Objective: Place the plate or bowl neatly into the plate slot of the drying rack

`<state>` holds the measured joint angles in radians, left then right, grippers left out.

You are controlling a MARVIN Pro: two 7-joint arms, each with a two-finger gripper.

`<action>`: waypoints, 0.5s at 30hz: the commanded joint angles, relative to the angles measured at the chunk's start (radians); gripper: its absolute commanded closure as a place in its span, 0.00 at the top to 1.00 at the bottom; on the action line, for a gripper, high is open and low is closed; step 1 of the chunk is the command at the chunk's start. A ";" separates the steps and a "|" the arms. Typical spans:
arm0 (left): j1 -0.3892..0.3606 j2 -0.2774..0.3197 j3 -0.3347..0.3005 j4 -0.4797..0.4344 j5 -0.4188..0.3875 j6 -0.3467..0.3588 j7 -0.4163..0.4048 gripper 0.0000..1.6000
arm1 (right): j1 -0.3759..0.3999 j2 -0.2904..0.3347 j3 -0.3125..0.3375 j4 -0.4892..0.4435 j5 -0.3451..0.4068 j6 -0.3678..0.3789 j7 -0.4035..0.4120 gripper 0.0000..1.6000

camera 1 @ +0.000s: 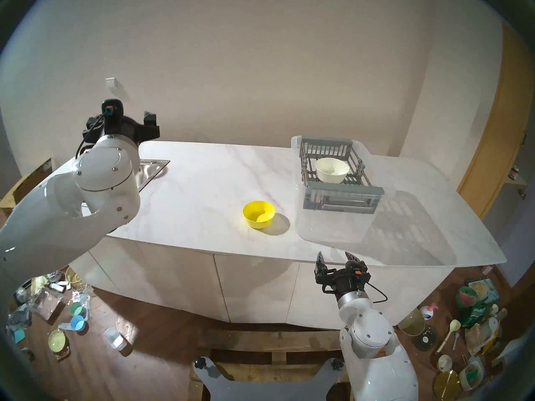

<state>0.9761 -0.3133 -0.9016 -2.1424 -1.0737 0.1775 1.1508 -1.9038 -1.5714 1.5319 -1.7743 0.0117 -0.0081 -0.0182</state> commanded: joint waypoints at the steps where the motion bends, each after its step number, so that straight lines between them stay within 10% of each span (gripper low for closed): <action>1: -0.002 0.047 -0.025 0.000 0.017 -0.041 -0.034 1.00 | 0.001 0.000 0.000 -0.030 -0.001 -0.005 -0.001 1.00; 15: 0.001 0.058 -0.023 0.000 0.016 -0.059 -0.044 1.00 | 0.001 0.000 0.000 -0.030 -0.001 -0.005 -0.001 1.00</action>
<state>1.0043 -0.2563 -0.9021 -2.1334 -1.0714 0.1298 1.1146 -1.9058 -1.5713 1.5319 -1.7765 0.0117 -0.0081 -0.0183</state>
